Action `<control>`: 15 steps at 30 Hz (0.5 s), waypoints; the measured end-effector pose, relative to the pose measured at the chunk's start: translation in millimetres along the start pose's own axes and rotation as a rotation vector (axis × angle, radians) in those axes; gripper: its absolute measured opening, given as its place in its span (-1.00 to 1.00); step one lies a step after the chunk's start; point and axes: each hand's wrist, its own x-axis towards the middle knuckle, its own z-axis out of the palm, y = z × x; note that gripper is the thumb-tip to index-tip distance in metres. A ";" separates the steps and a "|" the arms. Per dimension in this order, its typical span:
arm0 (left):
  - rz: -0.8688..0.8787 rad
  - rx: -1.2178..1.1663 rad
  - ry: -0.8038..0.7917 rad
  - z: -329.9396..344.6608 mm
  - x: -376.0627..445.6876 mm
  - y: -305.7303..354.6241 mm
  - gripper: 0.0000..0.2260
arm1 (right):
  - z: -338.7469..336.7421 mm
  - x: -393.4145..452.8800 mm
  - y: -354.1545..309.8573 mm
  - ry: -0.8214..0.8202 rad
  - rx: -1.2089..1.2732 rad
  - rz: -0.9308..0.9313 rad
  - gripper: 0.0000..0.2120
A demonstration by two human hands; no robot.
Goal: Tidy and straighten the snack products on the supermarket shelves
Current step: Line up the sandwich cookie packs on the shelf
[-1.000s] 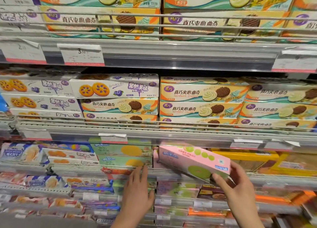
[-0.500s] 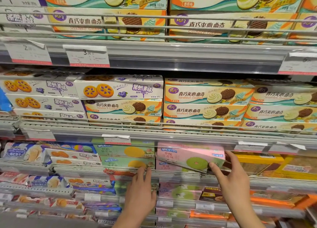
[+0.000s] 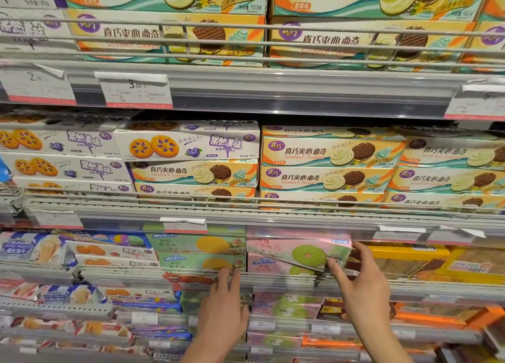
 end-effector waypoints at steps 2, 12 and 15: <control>0.001 -0.005 0.001 -0.9 0.1 -0.6 -0.32 | -0.2 1.3 0.7 -0.005 0.013 0.005 -0.48; 0.010 -0.006 0.014 -2.6 -2.2 -1.6 -0.32 | 3.5 14.0 3.4 0.051 0.042 0.047 -0.81; 0.008 -0.009 0.023 -2.1 -2.9 -2.2 -0.33 | 7.3 18.8 4.2 0.049 0.016 0.085 -0.82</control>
